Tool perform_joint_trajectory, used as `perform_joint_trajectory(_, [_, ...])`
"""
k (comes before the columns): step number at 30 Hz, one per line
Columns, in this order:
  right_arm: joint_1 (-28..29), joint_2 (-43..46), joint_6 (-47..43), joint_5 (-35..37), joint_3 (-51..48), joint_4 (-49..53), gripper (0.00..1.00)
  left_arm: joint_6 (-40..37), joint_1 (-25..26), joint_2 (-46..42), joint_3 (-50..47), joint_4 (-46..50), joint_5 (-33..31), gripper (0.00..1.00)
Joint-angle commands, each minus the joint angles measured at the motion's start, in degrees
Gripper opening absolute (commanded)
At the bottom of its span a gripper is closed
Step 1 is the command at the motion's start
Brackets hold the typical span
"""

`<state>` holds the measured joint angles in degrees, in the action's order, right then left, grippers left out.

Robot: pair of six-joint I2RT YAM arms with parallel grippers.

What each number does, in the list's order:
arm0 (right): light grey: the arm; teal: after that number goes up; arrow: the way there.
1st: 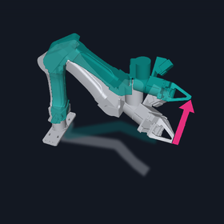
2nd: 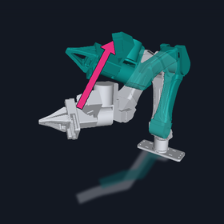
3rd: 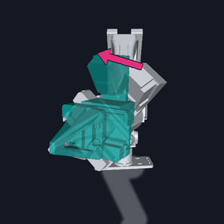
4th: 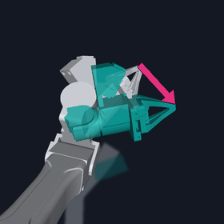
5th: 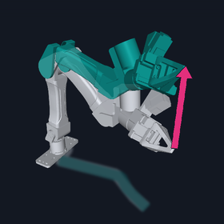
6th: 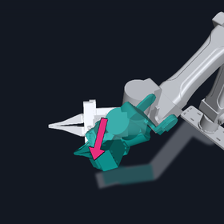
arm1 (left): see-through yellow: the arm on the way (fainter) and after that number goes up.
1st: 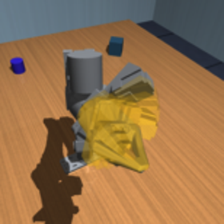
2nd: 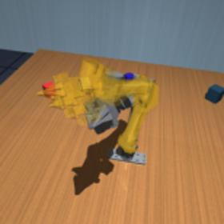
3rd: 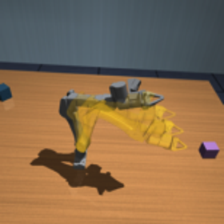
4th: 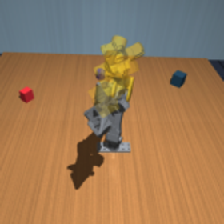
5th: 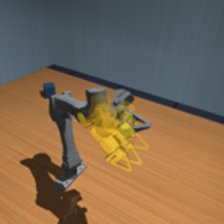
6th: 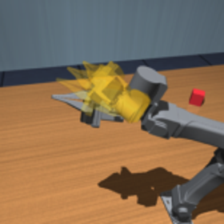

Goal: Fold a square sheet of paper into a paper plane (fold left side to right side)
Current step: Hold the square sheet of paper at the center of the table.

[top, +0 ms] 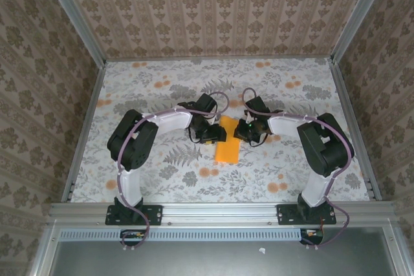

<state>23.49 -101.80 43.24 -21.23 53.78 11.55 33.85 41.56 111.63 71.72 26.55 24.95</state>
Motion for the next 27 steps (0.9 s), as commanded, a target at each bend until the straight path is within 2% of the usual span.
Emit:
perform_joint_trajectory(1, [0.35, 4.36, -1.42, 1.72, -0.84, -0.52, 0.14, -0.14, 0.67, 1.87, 1.05, 2.0, -0.95, 0.51])
perform_joint_trajectory(14, [0.08, 14.23, -3.08, 13.06, -3.42, 3.92, 0.22, -0.1, 0.83, 2.62, 1.75, 2.24, -1.14, 0.51])
perform_joint_trajectory(27, [-0.45, 16.52, -3.34, 13.24, -4.74, 4.17, 0.24, 0.26, 1.09, 3.7, 2.88, 2.81, -1.31, 0.51])
